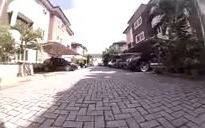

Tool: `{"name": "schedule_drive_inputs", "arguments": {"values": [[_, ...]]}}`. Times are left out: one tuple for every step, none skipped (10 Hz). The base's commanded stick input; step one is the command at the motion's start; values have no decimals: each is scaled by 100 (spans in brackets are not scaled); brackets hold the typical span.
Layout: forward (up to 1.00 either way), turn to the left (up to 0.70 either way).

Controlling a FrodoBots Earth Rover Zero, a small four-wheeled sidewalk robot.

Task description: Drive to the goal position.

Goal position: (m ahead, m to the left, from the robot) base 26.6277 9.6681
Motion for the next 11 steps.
{"name": "schedule_drive_inputs", "arguments": {"values": [[69,3],[69,3],[69,3],[69,3],[69,3],[69,3],[69,3],[69,3],[69,3],[69,3],[69,3]]}}
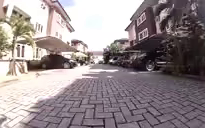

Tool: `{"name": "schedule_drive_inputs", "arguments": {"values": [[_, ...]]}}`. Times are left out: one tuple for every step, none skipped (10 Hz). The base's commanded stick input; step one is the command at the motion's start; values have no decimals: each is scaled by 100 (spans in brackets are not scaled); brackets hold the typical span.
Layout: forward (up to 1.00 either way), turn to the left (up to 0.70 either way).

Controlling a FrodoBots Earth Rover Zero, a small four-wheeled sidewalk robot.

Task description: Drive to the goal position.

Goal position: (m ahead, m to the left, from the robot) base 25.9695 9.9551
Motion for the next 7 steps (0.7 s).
{"name": "schedule_drive_inputs", "arguments": {"values": [[69,3],[69,3],[69,3],[69,3],[69,3],[69,3],[69,3]]}}
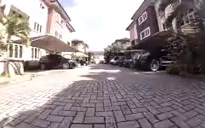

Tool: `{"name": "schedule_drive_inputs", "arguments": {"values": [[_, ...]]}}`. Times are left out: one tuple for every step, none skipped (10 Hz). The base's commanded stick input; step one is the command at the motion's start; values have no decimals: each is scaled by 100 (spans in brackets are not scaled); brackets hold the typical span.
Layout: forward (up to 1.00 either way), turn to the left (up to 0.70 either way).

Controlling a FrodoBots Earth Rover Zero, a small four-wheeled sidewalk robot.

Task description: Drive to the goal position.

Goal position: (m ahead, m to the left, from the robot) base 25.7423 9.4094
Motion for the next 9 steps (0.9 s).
{"name": "schedule_drive_inputs", "arguments": {"values": [[69,3],[69,3],[69,3],[69,3],[69,3],[69,3],[69,3],[69,3],[69,3]]}}
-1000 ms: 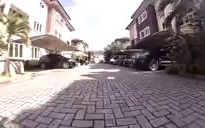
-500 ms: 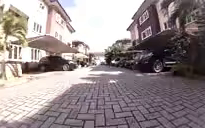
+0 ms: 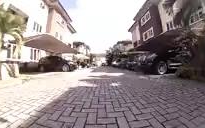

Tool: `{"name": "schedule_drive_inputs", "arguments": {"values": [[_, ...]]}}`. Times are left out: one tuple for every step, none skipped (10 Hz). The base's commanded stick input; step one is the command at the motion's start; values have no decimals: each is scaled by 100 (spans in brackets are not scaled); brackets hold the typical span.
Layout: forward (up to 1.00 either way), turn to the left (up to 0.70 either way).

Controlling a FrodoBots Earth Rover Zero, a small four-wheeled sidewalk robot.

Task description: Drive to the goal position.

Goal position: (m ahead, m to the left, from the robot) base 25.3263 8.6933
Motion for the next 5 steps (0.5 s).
{"name": "schedule_drive_inputs", "arguments": {"values": [[69,3],[69,3],[69,3],[69,3],[69,3]]}}
